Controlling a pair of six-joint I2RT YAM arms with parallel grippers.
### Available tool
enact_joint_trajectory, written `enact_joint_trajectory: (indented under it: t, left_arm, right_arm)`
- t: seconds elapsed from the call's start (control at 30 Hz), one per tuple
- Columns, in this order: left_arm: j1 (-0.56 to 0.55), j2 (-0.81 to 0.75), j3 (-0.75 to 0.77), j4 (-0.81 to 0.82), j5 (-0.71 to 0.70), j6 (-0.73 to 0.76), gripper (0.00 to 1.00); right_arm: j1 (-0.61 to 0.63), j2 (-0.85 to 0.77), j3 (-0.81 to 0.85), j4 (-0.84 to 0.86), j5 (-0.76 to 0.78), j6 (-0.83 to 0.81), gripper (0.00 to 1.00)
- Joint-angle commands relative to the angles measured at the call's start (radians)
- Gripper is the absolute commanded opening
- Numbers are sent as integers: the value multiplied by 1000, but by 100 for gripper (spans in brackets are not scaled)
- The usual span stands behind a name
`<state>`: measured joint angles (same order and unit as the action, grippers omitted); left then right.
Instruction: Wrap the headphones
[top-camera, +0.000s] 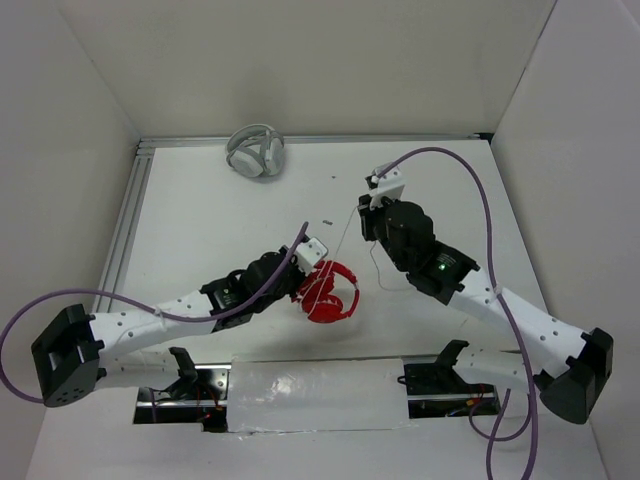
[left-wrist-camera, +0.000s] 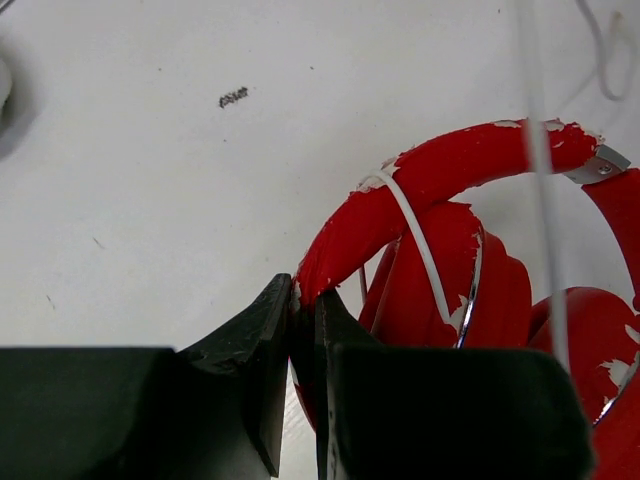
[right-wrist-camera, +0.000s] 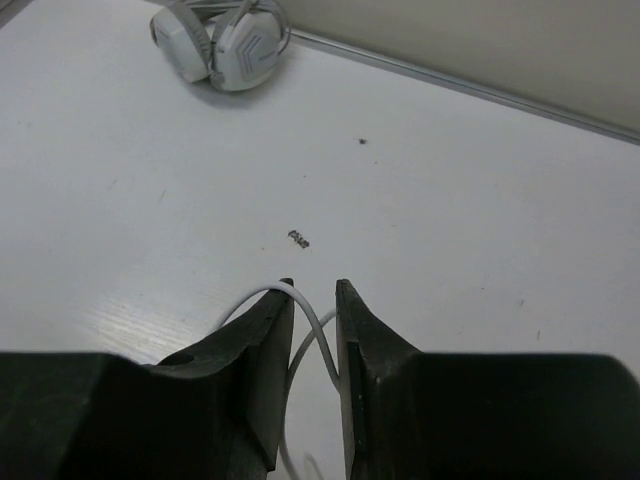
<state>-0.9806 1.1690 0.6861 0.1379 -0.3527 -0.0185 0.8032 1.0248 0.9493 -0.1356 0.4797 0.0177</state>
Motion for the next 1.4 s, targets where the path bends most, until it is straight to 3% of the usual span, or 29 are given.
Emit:
enact_joint_trajectory:
  t: [0.0,0.2,0.47,0.77,0.87,1.03,1.37]
  left_arm:
    - [-26,-32,20,25,-6,-9,0]
    - [-55,-90,7,2,15,-35,0]
    - [-72,-394,-71,-15,253,-55,0]
    - [-70,-631,-82,17,520,-67,0]
    - [-70,-629,-22,6,505,-77,0]
    - [-70,-597,111,14,456,-40,0]
    - [-70,-522,459,-58,325,84,0]
  right_arm:
    - [-32,17,48,131,-133,-33,31]
    - [-87,72,34,174,-87,40,21]
    - [-300,135,-46,260,-257,168,26]
    - [-352,282,-84,358,-415,247,27]
    - [-351,330,-96,395,-460,269,27]
    - [-351,394,-142,470,-575,306,1]
    - [-355,376,-259,499,-543,401,0]
